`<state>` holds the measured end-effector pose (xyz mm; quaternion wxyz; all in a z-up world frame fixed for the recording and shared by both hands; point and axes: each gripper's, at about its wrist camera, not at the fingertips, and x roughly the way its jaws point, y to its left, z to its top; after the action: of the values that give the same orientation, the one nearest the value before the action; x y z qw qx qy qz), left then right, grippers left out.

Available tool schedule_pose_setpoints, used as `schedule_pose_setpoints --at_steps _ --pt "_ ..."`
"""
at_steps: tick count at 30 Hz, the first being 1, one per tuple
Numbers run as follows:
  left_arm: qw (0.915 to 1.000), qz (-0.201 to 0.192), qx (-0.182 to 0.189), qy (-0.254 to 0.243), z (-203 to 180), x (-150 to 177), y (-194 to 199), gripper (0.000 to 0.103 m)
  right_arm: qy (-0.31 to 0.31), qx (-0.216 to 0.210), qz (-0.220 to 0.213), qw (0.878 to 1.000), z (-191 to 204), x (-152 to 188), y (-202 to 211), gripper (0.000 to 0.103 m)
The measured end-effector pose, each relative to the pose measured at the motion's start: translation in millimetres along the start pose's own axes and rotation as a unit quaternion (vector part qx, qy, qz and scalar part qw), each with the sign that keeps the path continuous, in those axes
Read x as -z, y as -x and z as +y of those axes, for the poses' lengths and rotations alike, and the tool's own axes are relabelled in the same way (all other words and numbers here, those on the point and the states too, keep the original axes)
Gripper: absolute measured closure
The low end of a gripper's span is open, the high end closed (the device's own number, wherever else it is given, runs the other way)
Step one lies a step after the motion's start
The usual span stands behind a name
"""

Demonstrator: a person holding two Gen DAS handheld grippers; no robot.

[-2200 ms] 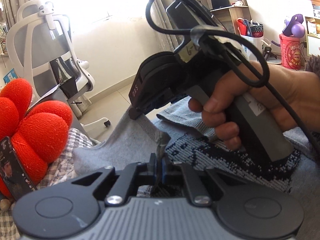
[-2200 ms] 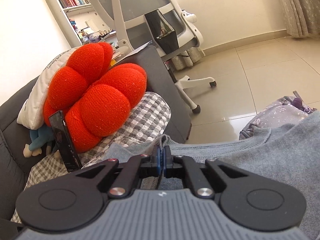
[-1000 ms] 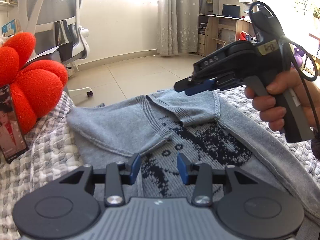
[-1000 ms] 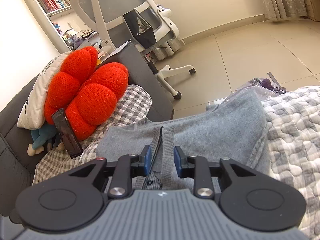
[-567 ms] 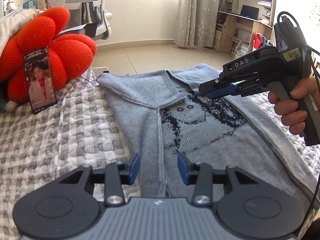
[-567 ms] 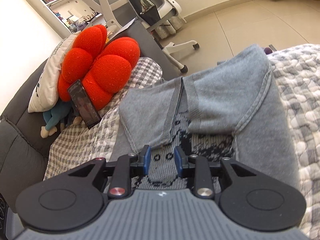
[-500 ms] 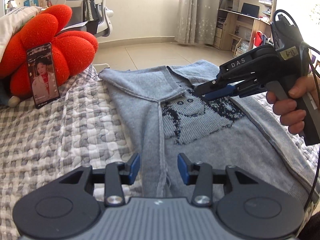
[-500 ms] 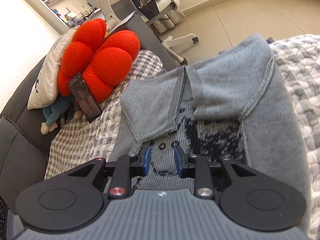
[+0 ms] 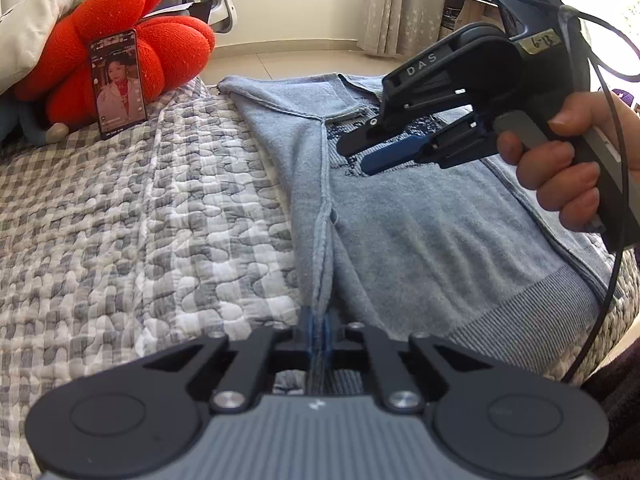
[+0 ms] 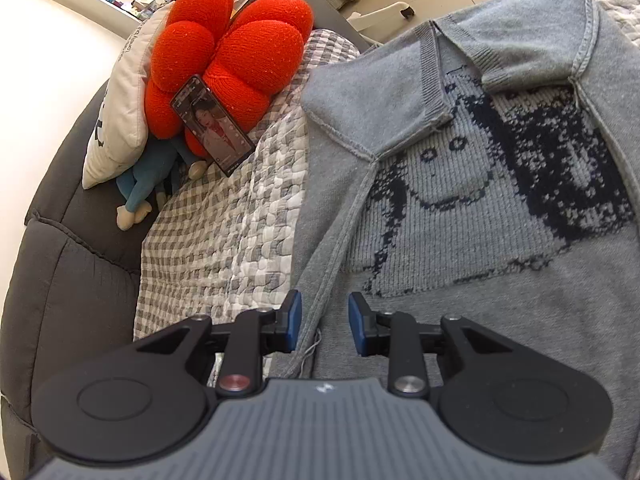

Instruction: Fold clothes

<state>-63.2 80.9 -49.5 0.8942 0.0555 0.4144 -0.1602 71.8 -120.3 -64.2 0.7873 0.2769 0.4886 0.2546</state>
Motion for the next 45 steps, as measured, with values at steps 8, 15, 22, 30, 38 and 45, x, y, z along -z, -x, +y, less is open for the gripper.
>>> schedule_pose_setpoints --at_steps 8,15,22,30,38,45 --pt "0.9992 -0.025 0.021 -0.02 -18 -10 22 0.099 -0.009 -0.022 -0.011 1.0 -2 3 -5 0.073" --pt "0.9967 -0.017 0.075 -0.025 -37 -19 10 0.099 -0.027 -0.025 -0.026 0.999 -16 -1 -2 0.073" --pt "0.9936 0.003 0.106 -0.038 -54 -19 -12 0.099 -0.046 -0.026 -0.032 0.998 -36 -5 1 0.073" --pt "0.9871 -0.013 0.155 -0.038 -42 -17 -15 0.087 -0.05 -0.033 -0.046 0.997 -44 -13 0 0.073" --pt "0.9844 -0.065 0.16 -0.034 -19 -19 -32 0.085 -0.018 -0.019 -0.069 0.997 -40 -20 -12 0.076" --pt "0.971 -0.08 0.224 -0.022 -10 3 -47 0.085 0.048 0.032 -0.089 0.994 -31 -19 -13 0.099"
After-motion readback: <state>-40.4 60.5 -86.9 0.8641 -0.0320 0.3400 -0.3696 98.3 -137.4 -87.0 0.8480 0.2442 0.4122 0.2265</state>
